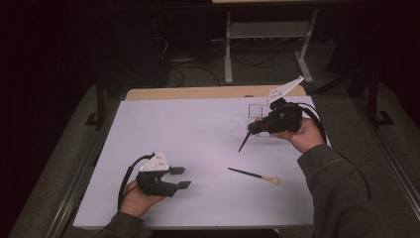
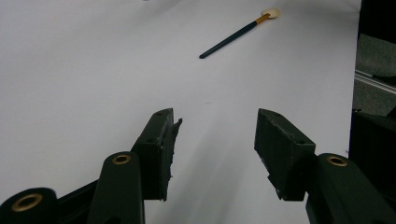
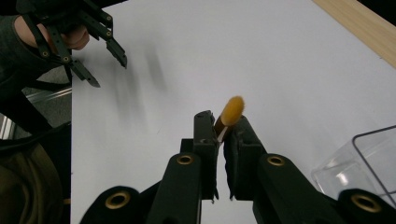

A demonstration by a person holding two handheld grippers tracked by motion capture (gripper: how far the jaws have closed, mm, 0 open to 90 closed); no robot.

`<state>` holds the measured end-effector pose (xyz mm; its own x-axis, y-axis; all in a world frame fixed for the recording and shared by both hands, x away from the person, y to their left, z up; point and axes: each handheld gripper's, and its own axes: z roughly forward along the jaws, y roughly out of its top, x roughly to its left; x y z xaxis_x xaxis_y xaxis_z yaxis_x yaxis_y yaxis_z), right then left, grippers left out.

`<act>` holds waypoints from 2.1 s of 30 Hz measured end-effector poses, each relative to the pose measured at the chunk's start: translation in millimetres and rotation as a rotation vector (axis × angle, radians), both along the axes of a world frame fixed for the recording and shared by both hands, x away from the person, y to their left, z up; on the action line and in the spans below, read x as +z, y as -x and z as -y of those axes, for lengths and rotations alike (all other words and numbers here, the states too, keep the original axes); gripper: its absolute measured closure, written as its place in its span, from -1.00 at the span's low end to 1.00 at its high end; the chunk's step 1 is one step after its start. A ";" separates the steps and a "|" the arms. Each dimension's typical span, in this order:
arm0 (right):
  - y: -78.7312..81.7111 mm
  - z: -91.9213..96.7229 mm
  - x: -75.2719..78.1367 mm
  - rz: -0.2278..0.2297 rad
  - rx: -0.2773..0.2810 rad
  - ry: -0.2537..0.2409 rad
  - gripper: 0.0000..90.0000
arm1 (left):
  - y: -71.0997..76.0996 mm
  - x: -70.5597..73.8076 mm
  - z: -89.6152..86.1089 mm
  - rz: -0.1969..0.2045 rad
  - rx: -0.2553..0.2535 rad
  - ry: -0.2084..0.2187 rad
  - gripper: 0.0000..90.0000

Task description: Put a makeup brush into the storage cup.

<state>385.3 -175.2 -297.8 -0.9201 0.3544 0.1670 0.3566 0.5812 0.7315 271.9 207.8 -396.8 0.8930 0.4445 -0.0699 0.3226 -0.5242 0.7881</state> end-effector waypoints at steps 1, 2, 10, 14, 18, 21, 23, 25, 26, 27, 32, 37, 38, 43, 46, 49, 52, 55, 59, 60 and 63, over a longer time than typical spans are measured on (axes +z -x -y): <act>-1.5 1.1 0.3 0.005 0.003 0.003 0.84 | -0.1 -0.5 -0.5 -0.005 0.001 0.011 0.04; -2.1 1.9 1.7 -0.002 -0.004 0.000 0.84 | -0.6 -0.3 -1.3 -0.006 -0.004 0.015 0.04; -10.8 8.7 10.8 0.013 -0.028 0.000 0.84 | -1.4 0.3 -3.6 0.000 -0.005 0.021 0.02; -16.2 9.9 16.9 0.029 -0.035 0.006 0.84 | -1.1 1.1 -4.9 0.006 0.000 0.028 0.01; -21.8 9.9 22.6 0.038 -0.041 0.023 0.84 | -1.3 1.0 -6.3 0.005 0.006 0.033 0.00; -26.9 10.7 28.1 0.032 -0.057 0.032 0.84 | -1.4 2.2 -8.1 0.008 0.009 0.029 -0.01; -30.4 11.8 30.3 0.041 -0.058 0.036 0.84 | -1.8 2.6 -8.8 0.013 0.009 0.029 -0.01; -34.1 13.0 33.2 0.045 -0.065 0.040 0.84 | -1.8 2.9 -9.6 0.013 0.011 0.030 -0.01; -36.2 13.9 34.9 0.046 -0.071 0.039 0.84 | -1.8 3.0 -9.9 0.013 0.010 0.030 -0.01; -37.6 14.6 35.7 0.051 -0.074 0.040 0.84 | -1.5 3.0 -10.0 0.011 0.013 0.035 -0.01; -45.2 18.8 42.8 0.054 -0.095 0.044 0.84 | -2.0 3.3 -11.5 0.013 0.021 0.039 -0.02; -51.9 20.2 50.0 0.047 -0.126 0.058 0.84 | -1.7 3.4 -11.8 0.013 0.026 0.044 -0.03; -52.9 20.4 51.0 0.043 -0.130 0.059 0.84 | -1.9 3.3 -12.0 0.013 0.026 0.043 -0.03; -60.1 22.0 56.2 0.046 -0.145 0.065 0.84 | -4.1 1.5 -13.4 0.004 -0.003 0.027 0.02; -64.8 23.2 59.9 0.045 -0.160 0.062 0.84 | -3.5 2.2 -12.9 0.007 0.001 0.031 0.00; -68.7 24.4 62.7 0.038 -0.184 0.069 0.84 | -3.2 2.6 -12.3 0.010 0.005 0.039 -0.02; -72.8 27.0 63.8 0.046 -0.203 0.064 0.84 | -2.8 2.8 -12.5 0.011 0.006 0.037 -0.05; -77.2 28.3 63.4 0.040 -0.232 0.075 0.84 | -1.9 3.3 -12.5 0.010 0.007 0.046 -0.11; -83.6 28.2 59.7 0.038 -0.248 0.081 0.84 | -1.3 3.6 -13.1 0.008 0.018 0.044 -0.17; -85.5 27.4 58.1 0.037 -0.253 0.088 0.84 | -1.2 3.8 -13.4 0.007 0.019 0.043 -0.19; -89.5 26.6 54.8 0.029 -0.265 0.091 0.84 | -1.1 3.2 -13.4 0.006 0.022 0.048 -0.19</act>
<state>474.8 -201.8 -243.0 -0.7971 0.5957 0.0989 0.4849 0.5337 0.6928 273.0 221.2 -393.6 0.8834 0.4606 -0.0864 0.3290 -0.4783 0.8142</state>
